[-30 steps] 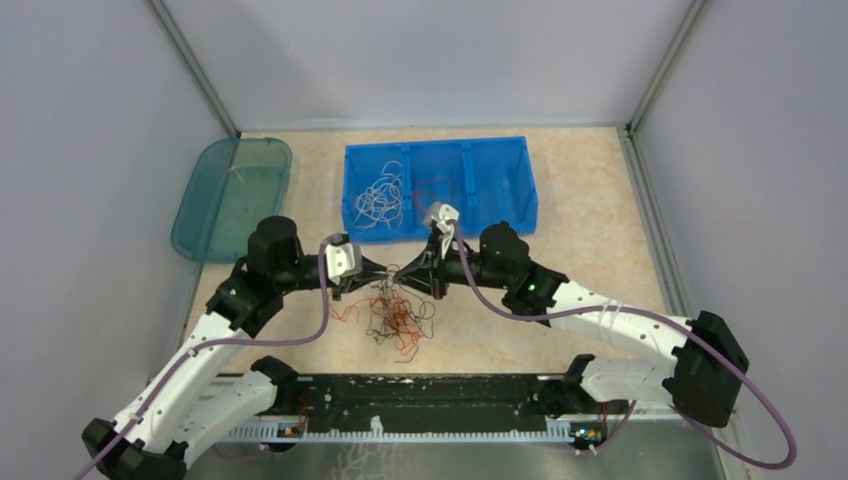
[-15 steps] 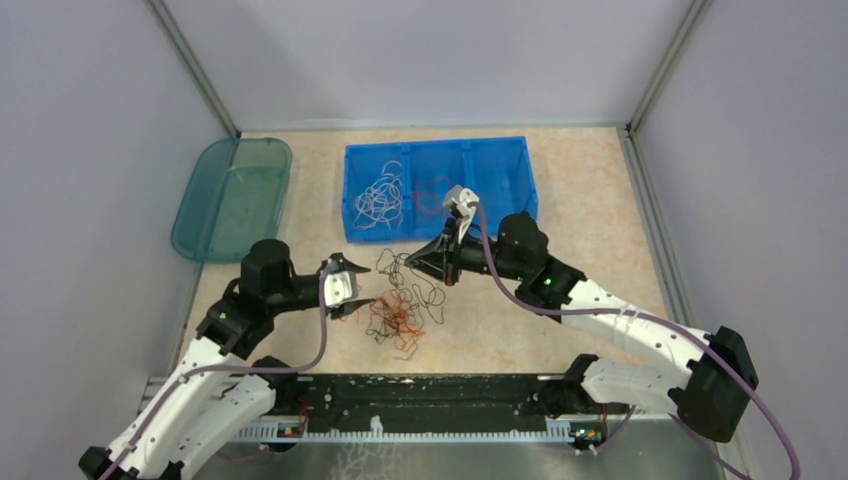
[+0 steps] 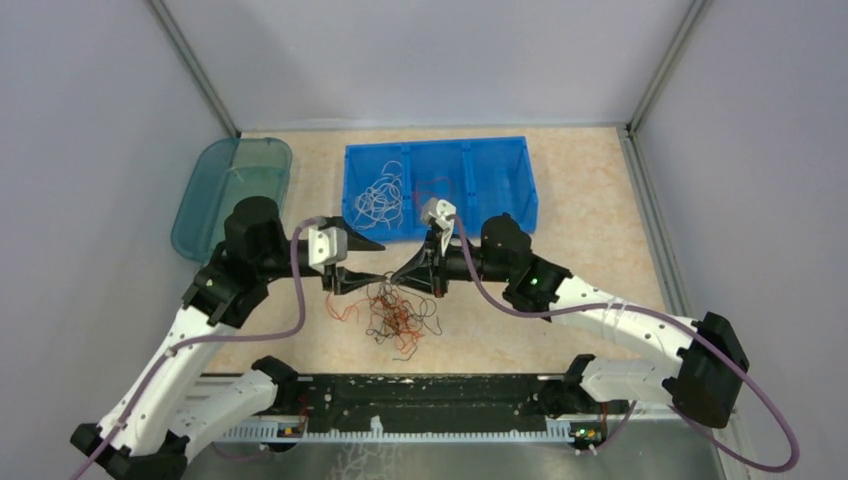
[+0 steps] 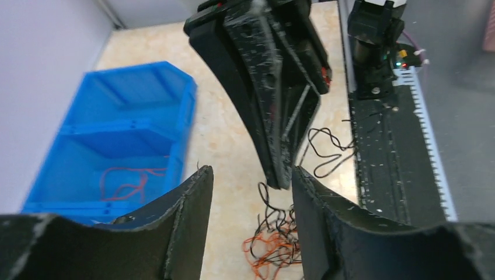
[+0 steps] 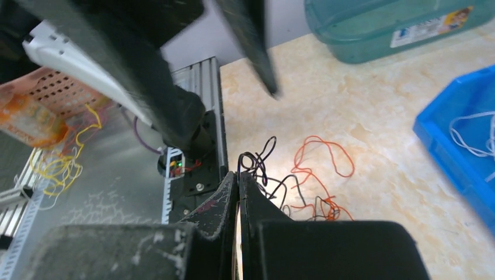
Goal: Untangle the cables
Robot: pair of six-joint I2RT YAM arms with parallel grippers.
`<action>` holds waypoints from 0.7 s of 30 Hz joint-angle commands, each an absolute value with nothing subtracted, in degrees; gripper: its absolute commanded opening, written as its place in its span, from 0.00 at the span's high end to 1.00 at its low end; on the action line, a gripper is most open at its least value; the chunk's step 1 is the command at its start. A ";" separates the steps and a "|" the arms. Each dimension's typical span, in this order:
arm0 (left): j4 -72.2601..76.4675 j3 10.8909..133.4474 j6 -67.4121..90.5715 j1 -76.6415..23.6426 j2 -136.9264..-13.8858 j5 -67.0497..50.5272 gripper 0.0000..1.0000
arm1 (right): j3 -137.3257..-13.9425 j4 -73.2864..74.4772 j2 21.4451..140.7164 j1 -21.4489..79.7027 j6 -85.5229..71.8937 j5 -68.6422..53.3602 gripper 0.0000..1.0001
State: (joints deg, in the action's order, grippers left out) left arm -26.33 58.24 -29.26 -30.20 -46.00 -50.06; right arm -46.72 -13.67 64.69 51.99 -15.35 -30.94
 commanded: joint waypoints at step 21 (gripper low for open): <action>-31.38 56.00 -25.55 -30.54 -47.75 -58.39 0.55 | -53.53 -13.48 65.90 55.31 -9.76 -35.63 1.00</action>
